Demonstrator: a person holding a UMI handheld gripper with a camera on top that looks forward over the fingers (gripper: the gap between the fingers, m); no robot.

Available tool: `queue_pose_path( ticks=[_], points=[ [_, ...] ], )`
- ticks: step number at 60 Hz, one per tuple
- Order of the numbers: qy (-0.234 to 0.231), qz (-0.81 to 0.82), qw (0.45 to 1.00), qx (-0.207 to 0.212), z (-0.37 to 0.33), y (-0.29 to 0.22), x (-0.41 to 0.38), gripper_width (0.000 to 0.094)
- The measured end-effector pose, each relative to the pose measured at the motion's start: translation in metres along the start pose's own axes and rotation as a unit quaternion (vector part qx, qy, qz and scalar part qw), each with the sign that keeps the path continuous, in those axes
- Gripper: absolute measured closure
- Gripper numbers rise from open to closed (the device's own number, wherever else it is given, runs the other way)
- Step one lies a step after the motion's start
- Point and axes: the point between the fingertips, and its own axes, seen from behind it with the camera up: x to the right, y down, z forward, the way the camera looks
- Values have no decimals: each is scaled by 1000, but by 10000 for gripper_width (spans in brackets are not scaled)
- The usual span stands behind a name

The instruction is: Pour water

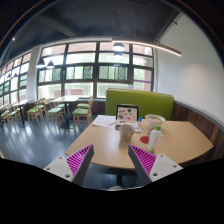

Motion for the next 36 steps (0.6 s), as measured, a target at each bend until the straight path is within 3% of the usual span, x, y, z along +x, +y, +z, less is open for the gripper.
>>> queue_pose_path(
  ticks=[14, 36],
  points=[
    [25, 35, 999, -3, 21, 19, 43, 128],
    [44, 103, 994, 17, 136, 89, 157, 116]
  ],
)
